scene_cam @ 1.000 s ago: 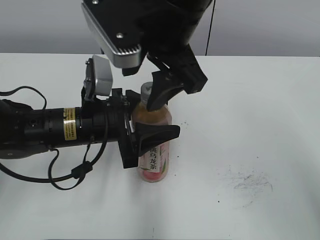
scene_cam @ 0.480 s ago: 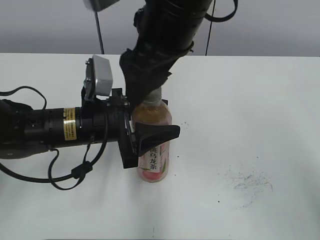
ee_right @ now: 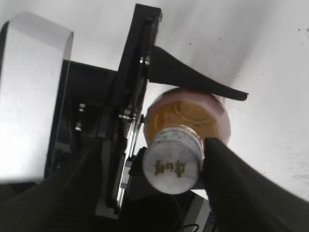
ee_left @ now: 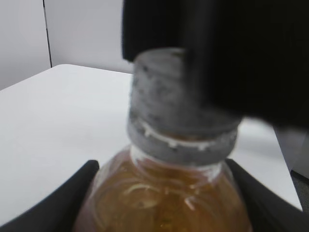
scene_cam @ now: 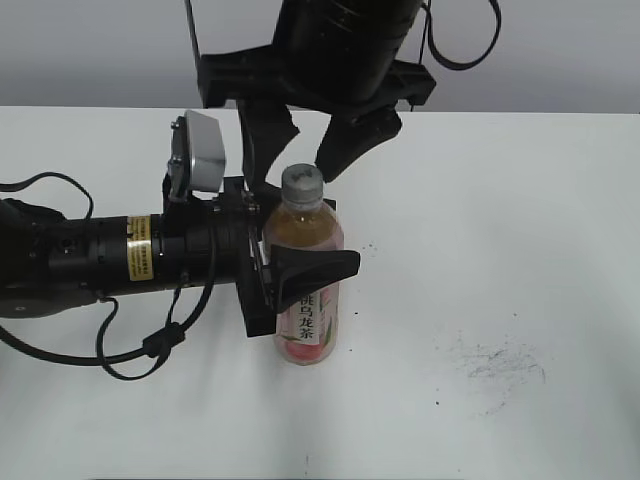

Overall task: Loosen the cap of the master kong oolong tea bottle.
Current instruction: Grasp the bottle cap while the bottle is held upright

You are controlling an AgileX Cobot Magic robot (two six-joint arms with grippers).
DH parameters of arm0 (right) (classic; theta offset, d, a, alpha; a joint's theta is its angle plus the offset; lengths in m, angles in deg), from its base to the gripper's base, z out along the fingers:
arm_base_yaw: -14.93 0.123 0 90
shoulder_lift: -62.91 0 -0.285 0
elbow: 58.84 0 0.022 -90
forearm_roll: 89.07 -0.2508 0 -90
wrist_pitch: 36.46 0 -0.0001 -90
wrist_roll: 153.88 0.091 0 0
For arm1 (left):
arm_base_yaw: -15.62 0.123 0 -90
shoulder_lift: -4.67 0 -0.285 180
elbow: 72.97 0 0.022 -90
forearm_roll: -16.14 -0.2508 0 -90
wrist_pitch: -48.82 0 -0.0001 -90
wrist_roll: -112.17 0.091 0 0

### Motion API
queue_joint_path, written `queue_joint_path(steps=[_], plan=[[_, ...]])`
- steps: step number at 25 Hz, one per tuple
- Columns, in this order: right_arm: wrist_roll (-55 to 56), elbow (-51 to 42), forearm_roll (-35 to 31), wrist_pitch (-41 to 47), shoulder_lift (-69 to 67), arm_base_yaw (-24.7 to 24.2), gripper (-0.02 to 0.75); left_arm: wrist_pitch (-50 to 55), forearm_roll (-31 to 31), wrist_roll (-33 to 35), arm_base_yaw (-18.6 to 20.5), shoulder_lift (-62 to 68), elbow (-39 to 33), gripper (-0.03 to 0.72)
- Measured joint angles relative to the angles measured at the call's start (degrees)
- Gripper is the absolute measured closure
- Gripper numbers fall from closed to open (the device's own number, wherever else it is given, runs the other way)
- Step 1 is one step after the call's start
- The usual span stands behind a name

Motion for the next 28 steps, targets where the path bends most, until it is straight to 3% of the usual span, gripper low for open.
queue_joint_path(steps=[11, 17, 22, 28], plan=[[0.86, -1.70, 0.46, 0.00, 0.00, 0.00, 0.269, 0.00, 0.00, 0.00, 0.00, 0.00, 0.00, 0.242], [-1.98, -1.70, 1.65, 0.00, 0.00, 0.00, 0.451, 0.00, 0.00, 0.00, 0.00, 0.00, 0.00, 0.242], [-14.06, -1.70, 1.72, 0.00, 0.00, 0.00, 0.458, 0.00, -0.06, 0.00, 0.00, 0.00, 0.00, 0.242], [-45.04, -1.70, 1.72, 0.06, 0.00, 0.00, 0.460, -0.07, -0.25, 0.01, 0.00, 0.00, 0.00, 0.242]])
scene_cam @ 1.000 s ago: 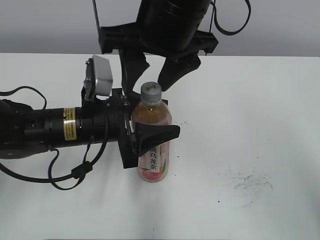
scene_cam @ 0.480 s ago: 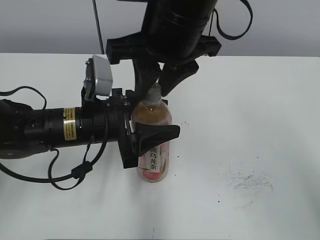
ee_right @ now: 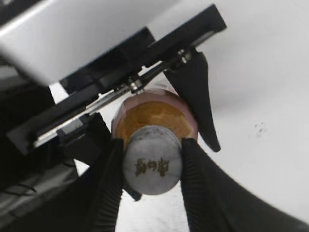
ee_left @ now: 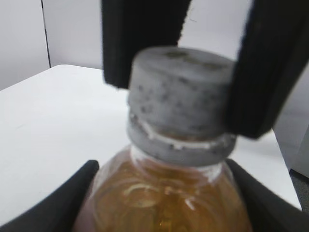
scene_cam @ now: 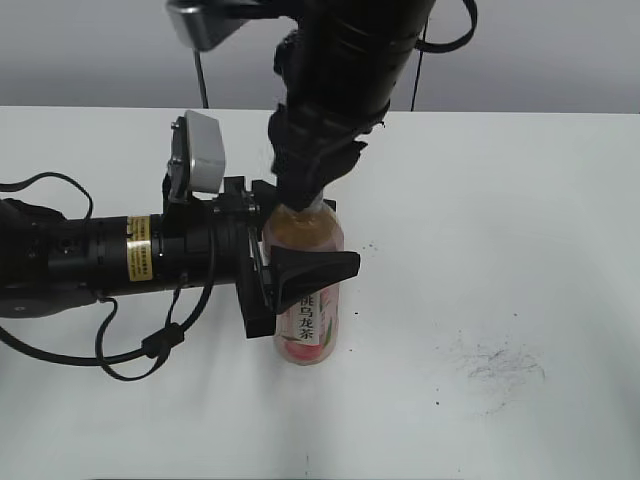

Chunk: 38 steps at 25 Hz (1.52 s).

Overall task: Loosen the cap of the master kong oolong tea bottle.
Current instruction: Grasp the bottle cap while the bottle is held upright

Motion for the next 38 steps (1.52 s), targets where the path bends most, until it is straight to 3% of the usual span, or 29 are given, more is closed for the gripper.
queue_joint_path(steps=[12, 16, 24, 38], plan=[[-82.38, 0.00, -0.39, 0.06, 0.18, 0.00, 0.464, -0.12, -0.39, 0.46, -0.04, 0.00, 0.00, 0.242], [-101.94, 0.00, -0.39, 0.00, 0.25, 0.00, 0.464, -0.12, -0.23, 0.46, -0.11, 0.00, 0.00, 0.242], [-121.95, 0.00, -0.34, -0.29, 0.25, 0.00, 0.464, -0.01, 0.02, 0.34, -0.11, 0.00, 0.00, 0.242], [-138.44, 0.00, 0.58, -0.54, 0.25, 0.00, 0.464, 0.20, 0.30, 0.09, -0.11, 0.00, 0.00, 0.242]])
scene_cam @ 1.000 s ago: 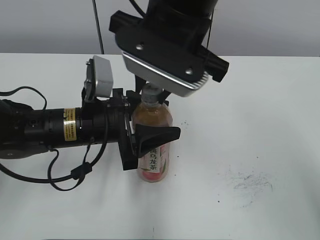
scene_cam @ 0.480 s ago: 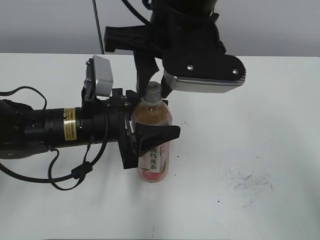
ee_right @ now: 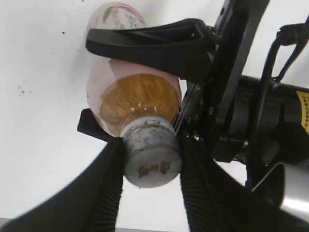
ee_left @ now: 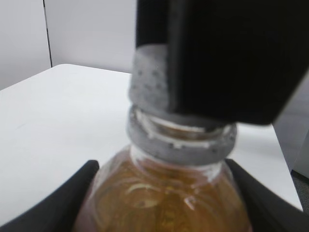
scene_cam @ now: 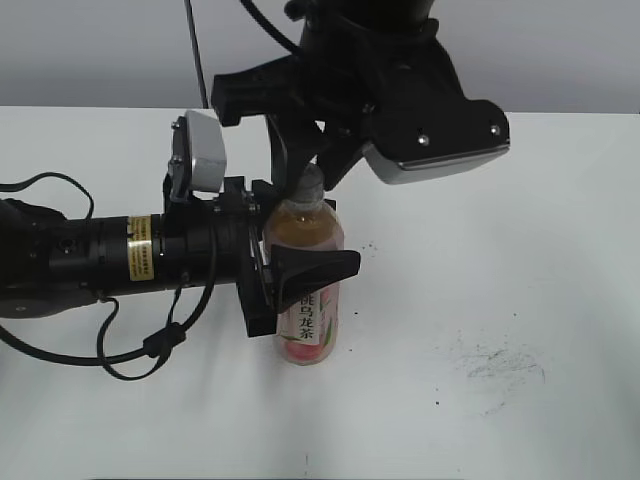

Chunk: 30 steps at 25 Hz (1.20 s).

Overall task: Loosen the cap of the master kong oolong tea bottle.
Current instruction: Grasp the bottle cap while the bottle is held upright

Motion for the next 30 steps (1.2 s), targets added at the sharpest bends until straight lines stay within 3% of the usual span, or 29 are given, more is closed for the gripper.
queue_joint_path(steps=[11, 30], plan=[[-7.17, 0.29, -0.72, 0.00, 0.00, 0.01, 0.464, -0.04, 0.00, -0.05, 0.00, 0.00, 0.00, 0.242], [-7.07, 1.11, 1.02, 0.36, 1.14, 0.06, 0.467, -0.11, -0.05, -0.05, 0.00, 0.00, 0.00, 0.242]])
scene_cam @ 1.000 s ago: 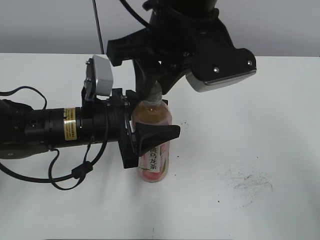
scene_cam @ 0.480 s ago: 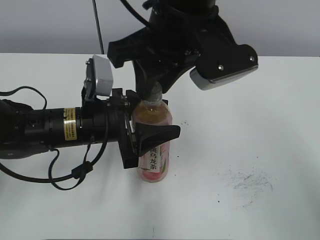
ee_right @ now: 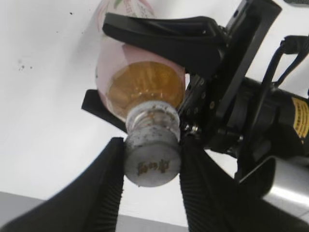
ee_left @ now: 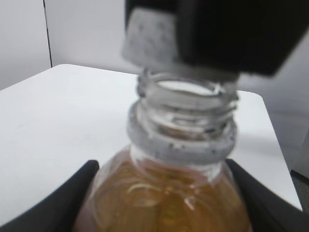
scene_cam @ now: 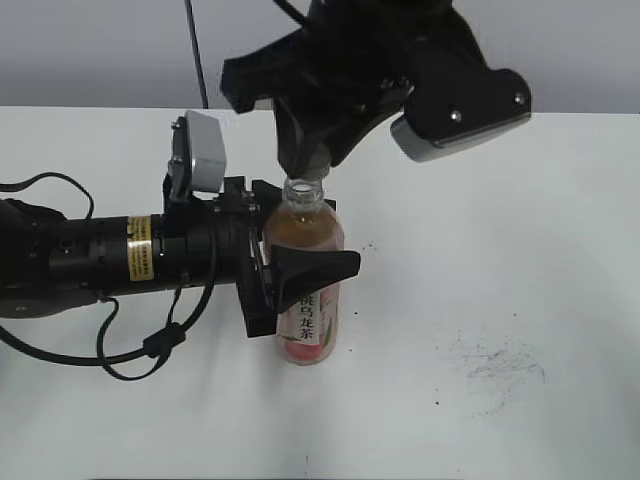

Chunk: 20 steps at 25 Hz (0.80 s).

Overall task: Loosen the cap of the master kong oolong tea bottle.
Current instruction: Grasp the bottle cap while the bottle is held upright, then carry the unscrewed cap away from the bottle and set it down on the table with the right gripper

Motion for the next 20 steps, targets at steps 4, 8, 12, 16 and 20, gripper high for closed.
queue_joint_path(steps=[4, 8, 12, 16, 20], plan=[[1.14, 0.18, 1.09, -0.01, 1.18, 0.00, 0.466, 0.00, 0.00, 0.00, 0.00, 0.00, 0.00, 0.242], [7.02, 0.18, 2.63, -0.01, 1.18, 0.00, 0.468, 0.00, 0.00, 0.00, 0.00, 0.00, 0.00, 0.242], [20.86, 0.18, 7.69, -0.06, 1.18, -0.21, 0.468, 0.00, 0.00, 0.00, 0.00, 0.00, 0.00, 0.242], [34.52, -1.52, 9.63, -0.12, 1.18, -2.27, 0.468, 0.00, 0.00, 0.00, 0.00, 0.00, 0.00, 0.242], [51.30, -4.95, 10.84, -0.12, 1.18, -6.17, 0.468, 0.00, 0.00, 0.00, 0.00, 0.00, 0.00, 0.242]])
